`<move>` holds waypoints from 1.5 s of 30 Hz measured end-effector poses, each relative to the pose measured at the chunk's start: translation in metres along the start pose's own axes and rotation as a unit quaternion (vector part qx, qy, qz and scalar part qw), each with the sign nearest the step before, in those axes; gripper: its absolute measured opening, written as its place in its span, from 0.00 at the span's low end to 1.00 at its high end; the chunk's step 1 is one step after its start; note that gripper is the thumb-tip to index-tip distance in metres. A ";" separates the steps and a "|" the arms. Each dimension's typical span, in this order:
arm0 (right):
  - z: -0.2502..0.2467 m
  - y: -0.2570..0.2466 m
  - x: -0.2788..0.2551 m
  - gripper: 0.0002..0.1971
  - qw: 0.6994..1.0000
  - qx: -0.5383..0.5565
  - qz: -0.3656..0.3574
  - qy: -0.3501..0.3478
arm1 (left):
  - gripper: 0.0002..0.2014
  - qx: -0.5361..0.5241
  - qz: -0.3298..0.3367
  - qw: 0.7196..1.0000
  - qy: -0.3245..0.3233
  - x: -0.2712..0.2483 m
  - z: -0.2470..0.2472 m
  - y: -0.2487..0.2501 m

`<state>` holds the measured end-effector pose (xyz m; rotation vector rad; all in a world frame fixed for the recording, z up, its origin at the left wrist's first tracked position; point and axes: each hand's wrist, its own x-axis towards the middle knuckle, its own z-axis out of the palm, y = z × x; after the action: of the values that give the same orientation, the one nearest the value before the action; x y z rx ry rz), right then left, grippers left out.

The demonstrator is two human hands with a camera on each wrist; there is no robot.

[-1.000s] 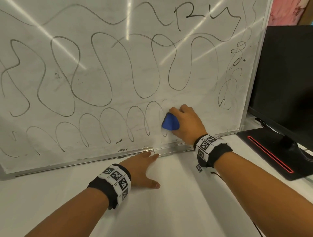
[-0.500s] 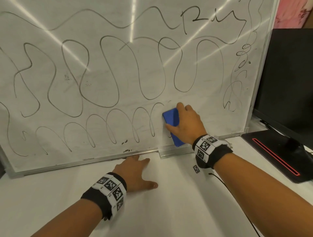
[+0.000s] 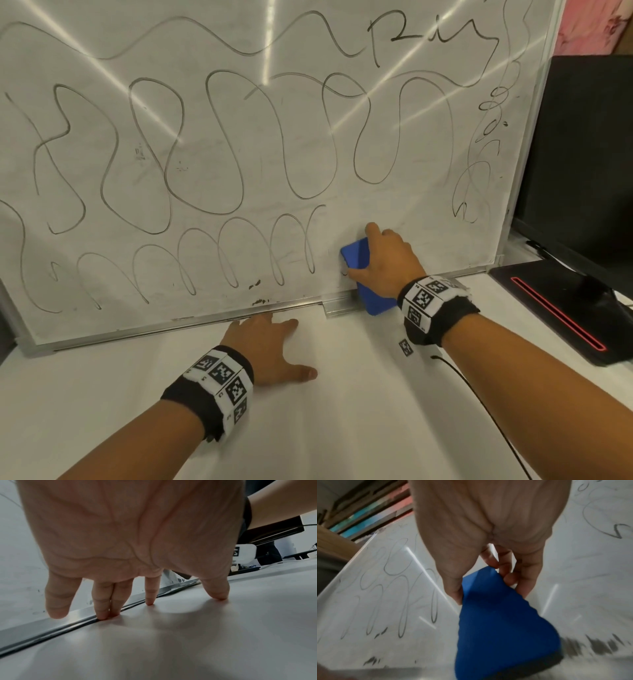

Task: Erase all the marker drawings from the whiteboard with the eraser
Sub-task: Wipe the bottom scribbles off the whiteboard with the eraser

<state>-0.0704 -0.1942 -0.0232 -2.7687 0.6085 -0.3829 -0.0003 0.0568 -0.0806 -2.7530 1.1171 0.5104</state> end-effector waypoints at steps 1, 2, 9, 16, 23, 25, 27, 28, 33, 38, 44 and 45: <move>-0.004 -0.003 0.004 0.33 1.000 0.006 -0.004 0.021 | 0.60 0.010 -0.003 1.000 -0.004 -0.001 0.000 0.000; -0.009 -0.007 0.007 0.32 0.999 0.011 -0.009 0.042 | 0.60 0.017 -0.005 1.000 -0.009 -0.001 0.000 0.000; 0.014 -0.003 -0.006 0.31 0.997 -0.031 -0.030 -0.070 | 0.60 0.010 -0.008 0.999 -0.042 -0.005 -0.002 0.002; 0.001 -0.009 -0.004 0.30 0.997 -0.060 -0.038 -0.032 | 0.61 0.035 0.002 0.998 -0.048 -0.002 -0.013 0.009; 0.017 -0.001 -0.010 0.30 0.983 -0.153 -0.094 -0.041 | 0.60 0.001 0.005 0.999 -0.047 -0.009 -0.008 0.005; 0.014 0.008 -0.010 0.30 0.972 -0.205 -0.110 -0.024 | 0.59 -0.008 0.009 0.999 -0.050 -0.011 -0.004 0.003; 0.009 0.012 -0.009 0.30 0.963 -0.240 -0.120 -0.012 | 0.59 -0.010 0.015 0.999 -0.051 -0.011 -0.001 0.002; 0.008 0.013 -0.009 0.30 0.959 -0.252 -0.127 -0.007 | 0.59 -0.010 0.017 0.998 -0.052 -0.011 0.000 0.001; 0.027 -0.008 -0.009 0.30 0.949 -0.248 -0.195 0.027 | 0.57 -0.009 0.021 0.998 -0.061 -0.008 0.006 -0.001; 0.036 -0.026 -0.002 0.30 0.958 -0.193 -0.203 0.063 | 0.55 -0.017 0.040 0.998 -0.043 -0.011 0.013 -0.010; -0.005 -0.026 0.020 0.29 0.975 -0.075 -0.140 0.155 | 0.56 -0.019 0.054 0.997 -0.042 -0.012 0.011 -0.018; -0.006 -0.028 0.020 0.28 0.976 -0.065 -0.135 0.158 | 0.56 -0.021 0.055 0.997 -0.044 -0.011 0.010 -0.017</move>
<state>-0.0442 -0.1803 -0.0048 -2.9476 0.3312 -0.8844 0.0016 0.0780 -0.0860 -2.6848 1.2548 0.6696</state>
